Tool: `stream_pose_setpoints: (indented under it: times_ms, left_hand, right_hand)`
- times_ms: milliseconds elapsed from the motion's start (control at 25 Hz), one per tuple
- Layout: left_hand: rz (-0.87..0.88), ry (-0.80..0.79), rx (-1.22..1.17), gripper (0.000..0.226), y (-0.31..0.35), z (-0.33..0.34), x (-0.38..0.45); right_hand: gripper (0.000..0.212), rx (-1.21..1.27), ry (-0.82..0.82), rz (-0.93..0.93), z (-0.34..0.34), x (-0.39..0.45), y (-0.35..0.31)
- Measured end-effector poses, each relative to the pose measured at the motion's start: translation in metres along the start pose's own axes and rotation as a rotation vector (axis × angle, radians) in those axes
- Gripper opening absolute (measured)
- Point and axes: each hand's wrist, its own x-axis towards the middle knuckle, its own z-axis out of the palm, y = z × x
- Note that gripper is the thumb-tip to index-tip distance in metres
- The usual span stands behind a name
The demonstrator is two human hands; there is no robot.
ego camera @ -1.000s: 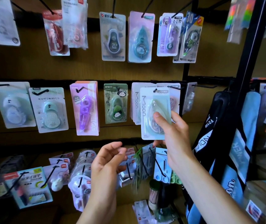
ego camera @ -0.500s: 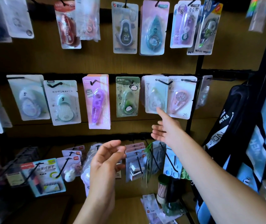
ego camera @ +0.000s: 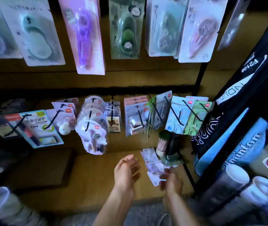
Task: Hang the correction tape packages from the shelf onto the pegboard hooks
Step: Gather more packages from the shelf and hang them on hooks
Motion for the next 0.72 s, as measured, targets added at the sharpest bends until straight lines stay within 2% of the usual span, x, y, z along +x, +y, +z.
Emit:
stream_pose_setpoints:
  times_ms: [80,160,200,280,400,480,560,600,680,720]
  left_hand:
    - [-0.063,0.078,0.030,0.017,-0.023,-0.012,0.022]
    - [-0.104,0.146,0.054,0.019,-0.039,-0.020,0.048]
    - [-0.121,0.169,0.069,0.020,-0.046,-0.022,0.060]
    - [-0.143,0.196,0.111,0.019,-0.055,-0.021,0.083]
    - [-0.159,0.196,0.187,0.016,-0.065,-0.021,0.113]
    - [-0.175,0.202,0.241,0.014,-0.068,-0.026,0.133]
    - [-0.206,0.198,0.273,0.013,-0.066,-0.036,0.146]
    - [-0.221,0.202,0.287,0.013,-0.064,-0.043,0.151]
    - [-0.247,0.209,0.308,0.013,-0.060,-0.054,0.159]
    - [-0.253,0.218,0.313,0.012,-0.059,-0.058,0.163]
  right_hand:
    - [0.024,-0.255,-0.082,0.164,-0.019,0.038,0.030]
    - [0.008,-0.704,-0.132,0.043,-0.026,0.082,0.049]
    - [0.008,-0.902,-0.139,-0.063,-0.023,0.102,0.053]
    - [0.022,-1.112,-0.150,-0.213,-0.001,0.130,0.053]
    - [0.036,-1.416,-0.250,-0.443,0.048,0.162,0.053]
    - [0.047,-1.618,-0.208,-0.551,0.074,0.195,0.056]
    - [0.064,-1.684,-0.139,-0.477,0.076,0.235,0.061]
    - [0.080,-1.673,-0.109,-0.383,0.071,0.253,0.062]
    - [0.114,-1.605,-0.106,-0.220,0.054,0.282,0.067]
    - [0.121,-1.608,-0.130,-0.207,0.045,0.285,0.069]
